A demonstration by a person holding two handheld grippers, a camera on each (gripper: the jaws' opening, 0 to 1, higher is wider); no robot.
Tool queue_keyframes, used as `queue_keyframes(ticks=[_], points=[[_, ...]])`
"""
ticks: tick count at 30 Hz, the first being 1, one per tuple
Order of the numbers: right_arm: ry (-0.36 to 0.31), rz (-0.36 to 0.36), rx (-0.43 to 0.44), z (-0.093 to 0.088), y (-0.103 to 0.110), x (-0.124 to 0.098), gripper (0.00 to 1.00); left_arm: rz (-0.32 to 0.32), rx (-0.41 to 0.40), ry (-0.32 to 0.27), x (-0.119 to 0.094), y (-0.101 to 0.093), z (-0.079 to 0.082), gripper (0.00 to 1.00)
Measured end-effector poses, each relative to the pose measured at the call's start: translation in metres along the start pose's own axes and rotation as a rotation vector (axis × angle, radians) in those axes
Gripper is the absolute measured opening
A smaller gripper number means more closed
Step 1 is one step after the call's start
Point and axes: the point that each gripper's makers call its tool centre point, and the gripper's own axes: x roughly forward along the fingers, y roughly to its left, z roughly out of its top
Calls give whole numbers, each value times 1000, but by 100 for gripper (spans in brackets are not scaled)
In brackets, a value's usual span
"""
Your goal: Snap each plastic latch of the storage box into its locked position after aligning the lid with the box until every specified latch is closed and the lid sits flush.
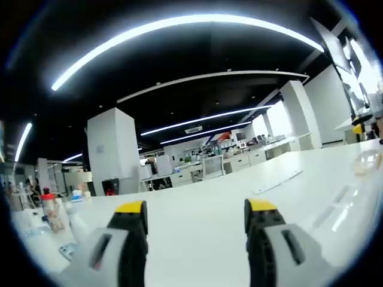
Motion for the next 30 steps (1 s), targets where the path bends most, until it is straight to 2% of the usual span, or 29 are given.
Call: queue_keyframes(ticks=[5, 21, 30], points=[[3, 0, -16, -1, 4, 0, 30, 1, 0, -5, -1, 0, 1, 65], [-1, -17, -12, 2, -3, -3, 30, -8, 16, -2, -3, -5, 4, 66], [-10, -16, -28, 5, 1, -3, 30, -45, 21, -15, -4, -16, 8, 66]])
